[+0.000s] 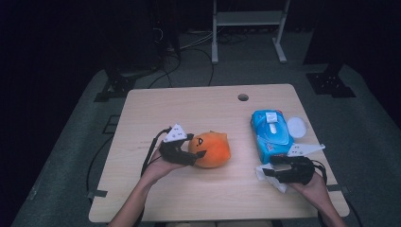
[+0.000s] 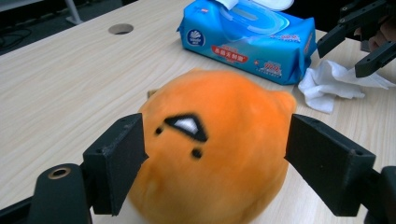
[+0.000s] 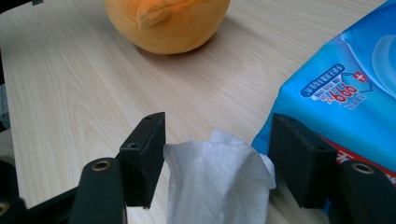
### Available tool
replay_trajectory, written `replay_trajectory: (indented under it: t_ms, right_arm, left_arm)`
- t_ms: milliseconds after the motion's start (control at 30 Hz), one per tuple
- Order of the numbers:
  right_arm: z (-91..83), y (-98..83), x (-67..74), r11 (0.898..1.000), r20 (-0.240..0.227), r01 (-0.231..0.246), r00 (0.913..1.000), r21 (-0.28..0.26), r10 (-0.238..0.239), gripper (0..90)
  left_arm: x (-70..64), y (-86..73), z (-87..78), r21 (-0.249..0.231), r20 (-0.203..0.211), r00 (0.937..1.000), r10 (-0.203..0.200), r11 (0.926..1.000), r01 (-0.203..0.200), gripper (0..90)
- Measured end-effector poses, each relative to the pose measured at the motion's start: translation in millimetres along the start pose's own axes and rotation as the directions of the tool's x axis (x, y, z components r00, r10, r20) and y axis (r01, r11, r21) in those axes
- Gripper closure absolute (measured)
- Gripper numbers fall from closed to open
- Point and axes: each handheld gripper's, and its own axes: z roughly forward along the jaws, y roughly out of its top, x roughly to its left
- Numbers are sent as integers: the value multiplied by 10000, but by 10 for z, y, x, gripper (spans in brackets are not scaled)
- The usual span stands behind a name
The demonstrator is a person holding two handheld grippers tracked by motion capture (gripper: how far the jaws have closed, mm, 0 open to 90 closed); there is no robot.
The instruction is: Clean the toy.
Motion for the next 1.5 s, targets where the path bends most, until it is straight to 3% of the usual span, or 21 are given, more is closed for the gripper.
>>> replay_trajectory:
  t_ms: [900,1500]
  right_arm:
    - [-17,2,8,10000,155,27,9999,-21,-27,336]
    - [-28,-6,4,10000,193,19,9998,40,-20,335]
  left_arm:
    - [117,-391,-412,263,-770,9946,-697,9971,719,162]
    - [137,-575,-505,334,-936,9910,-961,9945,996,154]
